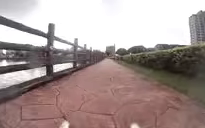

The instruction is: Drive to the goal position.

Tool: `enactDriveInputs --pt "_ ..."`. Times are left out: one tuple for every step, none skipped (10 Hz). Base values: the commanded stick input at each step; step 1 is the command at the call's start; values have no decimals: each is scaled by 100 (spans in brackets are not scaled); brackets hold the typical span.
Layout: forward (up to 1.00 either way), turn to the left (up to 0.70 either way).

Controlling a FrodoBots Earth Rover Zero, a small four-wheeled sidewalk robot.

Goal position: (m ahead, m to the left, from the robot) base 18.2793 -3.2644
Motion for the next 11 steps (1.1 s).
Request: enactDriveInputs --pt "70 -34" --pt "70 -1" --pt "70 0" --pt "70 0" --pt "70 0" --pt "70 0" --pt "70 0" --pt "70 0" --pt "70 -3" --pt "70 -13" --pt "70 -26"
